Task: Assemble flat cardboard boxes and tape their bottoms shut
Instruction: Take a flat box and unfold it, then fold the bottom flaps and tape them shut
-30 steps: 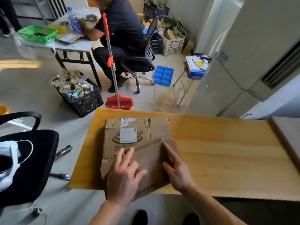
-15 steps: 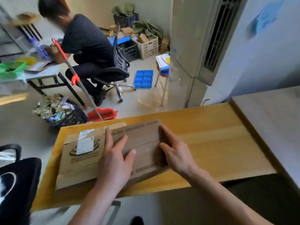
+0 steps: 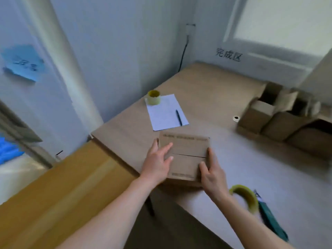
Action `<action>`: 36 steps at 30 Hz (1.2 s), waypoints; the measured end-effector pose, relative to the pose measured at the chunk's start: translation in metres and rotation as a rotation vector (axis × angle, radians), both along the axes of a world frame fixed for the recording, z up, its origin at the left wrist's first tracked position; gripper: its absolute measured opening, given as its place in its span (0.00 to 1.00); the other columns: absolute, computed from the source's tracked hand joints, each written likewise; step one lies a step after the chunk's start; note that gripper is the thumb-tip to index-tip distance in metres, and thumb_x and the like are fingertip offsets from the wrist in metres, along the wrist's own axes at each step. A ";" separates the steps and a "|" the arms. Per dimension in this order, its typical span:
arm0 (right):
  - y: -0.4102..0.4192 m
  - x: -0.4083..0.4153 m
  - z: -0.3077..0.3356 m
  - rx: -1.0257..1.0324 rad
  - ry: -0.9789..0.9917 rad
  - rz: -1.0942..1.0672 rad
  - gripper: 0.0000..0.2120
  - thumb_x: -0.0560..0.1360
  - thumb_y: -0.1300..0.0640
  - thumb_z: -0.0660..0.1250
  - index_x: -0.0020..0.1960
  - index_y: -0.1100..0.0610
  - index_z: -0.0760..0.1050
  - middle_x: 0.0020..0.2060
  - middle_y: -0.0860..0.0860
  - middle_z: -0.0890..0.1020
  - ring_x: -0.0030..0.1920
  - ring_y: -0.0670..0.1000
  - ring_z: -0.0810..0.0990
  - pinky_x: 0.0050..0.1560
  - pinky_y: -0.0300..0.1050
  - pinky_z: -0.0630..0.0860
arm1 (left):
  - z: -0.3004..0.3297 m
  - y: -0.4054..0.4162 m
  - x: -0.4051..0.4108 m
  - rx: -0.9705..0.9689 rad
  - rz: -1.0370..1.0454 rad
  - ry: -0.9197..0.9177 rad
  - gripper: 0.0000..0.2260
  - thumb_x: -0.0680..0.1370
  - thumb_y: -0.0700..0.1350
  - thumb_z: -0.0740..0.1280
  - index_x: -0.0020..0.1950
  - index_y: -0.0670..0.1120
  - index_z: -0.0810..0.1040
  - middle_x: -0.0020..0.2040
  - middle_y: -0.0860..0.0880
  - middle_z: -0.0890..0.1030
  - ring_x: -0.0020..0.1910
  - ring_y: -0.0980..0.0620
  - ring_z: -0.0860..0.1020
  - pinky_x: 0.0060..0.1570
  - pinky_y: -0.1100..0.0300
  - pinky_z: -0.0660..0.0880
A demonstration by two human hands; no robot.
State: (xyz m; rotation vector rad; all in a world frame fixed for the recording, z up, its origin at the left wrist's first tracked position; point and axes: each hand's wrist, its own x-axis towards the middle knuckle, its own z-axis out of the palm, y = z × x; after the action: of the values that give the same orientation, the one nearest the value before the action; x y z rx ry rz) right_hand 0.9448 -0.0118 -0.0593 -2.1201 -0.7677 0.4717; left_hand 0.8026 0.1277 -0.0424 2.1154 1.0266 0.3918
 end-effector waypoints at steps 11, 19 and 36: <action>-0.024 0.073 -0.055 -0.047 0.262 -0.099 0.30 0.81 0.46 0.61 0.78 0.39 0.52 0.67 0.41 0.70 0.68 0.46 0.71 0.63 0.35 0.65 | -0.081 0.020 0.119 0.267 -0.247 0.485 0.33 0.76 0.70 0.50 0.77 0.56 0.53 0.79 0.54 0.34 0.78 0.39 0.45 0.70 0.44 0.60; -0.147 0.075 -0.083 -0.711 -0.417 0.127 0.18 0.54 0.48 0.73 0.43 0.49 0.82 0.47 0.48 0.81 0.51 0.57 0.81 0.48 0.54 0.78 | -0.074 0.037 0.148 0.266 -0.344 0.499 0.33 0.76 0.70 0.50 0.77 0.55 0.54 0.78 0.57 0.33 0.78 0.43 0.45 0.66 0.47 0.67; 0.030 0.085 0.014 0.334 0.265 -0.200 0.13 0.70 0.54 0.65 0.37 0.64 0.72 0.25 0.56 0.72 0.29 0.53 0.71 0.33 0.47 0.66 | -0.073 0.053 0.158 0.172 -0.570 0.402 0.31 0.80 0.62 0.56 0.79 0.53 0.51 0.78 0.53 0.32 0.78 0.42 0.42 0.72 0.47 0.58</action>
State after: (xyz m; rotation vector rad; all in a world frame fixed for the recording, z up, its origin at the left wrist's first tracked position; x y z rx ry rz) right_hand 1.0302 0.0180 -0.0454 -1.7567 -0.4427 0.4689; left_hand 0.9607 0.1805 -0.1150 2.5847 0.5598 -0.2430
